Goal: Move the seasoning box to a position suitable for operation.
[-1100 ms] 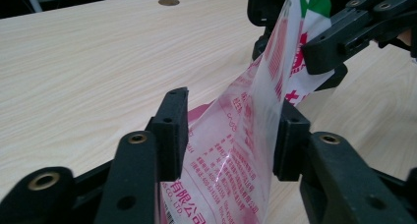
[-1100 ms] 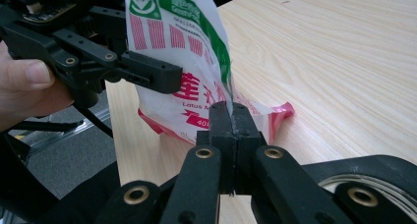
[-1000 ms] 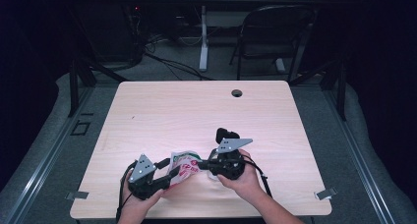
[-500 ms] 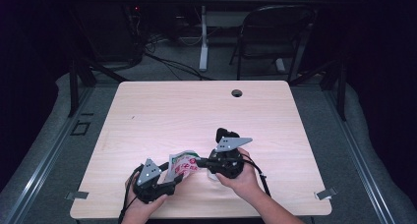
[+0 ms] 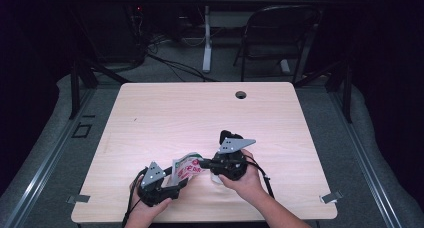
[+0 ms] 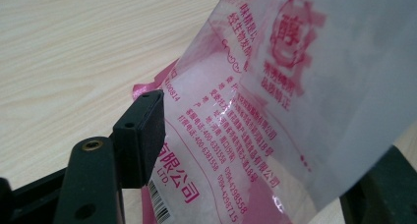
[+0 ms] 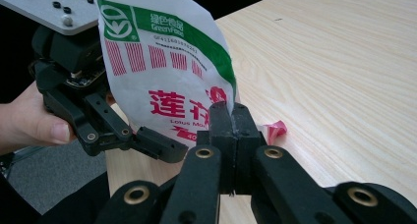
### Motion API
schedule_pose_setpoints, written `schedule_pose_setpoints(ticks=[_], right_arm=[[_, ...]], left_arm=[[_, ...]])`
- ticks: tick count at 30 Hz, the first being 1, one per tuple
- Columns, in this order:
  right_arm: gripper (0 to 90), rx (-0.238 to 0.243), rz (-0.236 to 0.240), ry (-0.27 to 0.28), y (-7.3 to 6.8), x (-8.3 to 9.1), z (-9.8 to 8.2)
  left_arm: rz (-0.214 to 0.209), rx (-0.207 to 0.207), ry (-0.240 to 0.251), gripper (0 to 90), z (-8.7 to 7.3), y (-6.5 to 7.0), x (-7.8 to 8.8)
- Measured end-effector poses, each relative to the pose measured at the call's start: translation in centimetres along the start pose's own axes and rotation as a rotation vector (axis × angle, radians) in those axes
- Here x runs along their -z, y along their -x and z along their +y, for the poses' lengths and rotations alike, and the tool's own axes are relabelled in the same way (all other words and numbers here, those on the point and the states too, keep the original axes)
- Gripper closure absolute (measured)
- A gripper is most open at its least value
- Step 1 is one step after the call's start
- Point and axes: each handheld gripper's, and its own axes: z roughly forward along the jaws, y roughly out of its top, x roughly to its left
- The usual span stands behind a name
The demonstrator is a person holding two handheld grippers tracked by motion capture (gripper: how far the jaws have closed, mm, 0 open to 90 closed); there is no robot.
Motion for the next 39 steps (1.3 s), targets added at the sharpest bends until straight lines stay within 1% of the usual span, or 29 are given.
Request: schedule_pose_setpoints(ticks=[2,5,9,11,13,16,19,20,21,26,30,34,36,39], right_arm=[[90.0,-0.002,-0.001,0.0,0.1,0.1,0.0],[90.0,-0.008,0.003,0.0,0.2,0.1,-0.1],[90.0,-0.016,0.004,0.002,0.3,0.1,-0.2],[90.0,-0.019,0.005,0.001,0.4,0.2,-0.2],[90.0,-0.017,0.007,0.0,0.4,0.2,-0.3],[90.0,-0.018,0.01,-0.001,0.4,0.2,-0.3],[90.0,-0.021,0.012,0.0,0.4,0.2,-0.3],[90.0,-0.02,0.012,-0.001,0.4,0.2,-0.3],[90.0,-0.019,0.013,-0.002,0.4,0.2,-0.3],[90.0,-0.023,0.015,0.003,0.3,0.2,-0.4],[90.0,-0.022,0.014,0.0,0.4,0.2,-0.4],[90.0,-0.027,0.015,0.0,0.4,0.2,-0.4],[90.0,-0.026,0.016,0.0,0.4,0.2,-0.4],[90.0,-0.027,0.016,0.0,0.4,0.3,-0.4]], left_arm=[[0.009,0.007,-0.011,32.3,-0.2,-0.1,-0.3],[0.008,0.006,-0.006,31.6,-0.5,-0.3,-0.4],[0.014,0.039,0.004,29.8,-0.7,-0.6,-0.5],[0.034,0.039,-0.01,27.4,-0.9,-0.7,-0.5],[0.03,0.05,-0.006,25.9,-1.0,-0.8,-0.6],[0.039,0.042,-0.03,24.8,-1.2,-0.7,-0.9],[0.034,0.044,-0.048,23.7,-1.4,-0.6,-1.4],[0.034,0.039,-0.064,23.5,-1.5,-0.6,-1.6],[0.03,0.043,-0.064,23.4,-1.6,-0.6,-1.8],[0.034,0.041,-0.075,22.7,-1.7,-0.5,-2.3],[0.023,0.054,-0.085,21.5,-1.9,-0.6,-2.4],[0.028,0.04,-0.11,21.2,-2.2,-0.6,-2.8],[0.028,0.05,-0.108,21.3,-2.2,-0.6,-2.9],[0.025,0.054,-0.115,21.6,-2.1,-0.6,-2.9]])
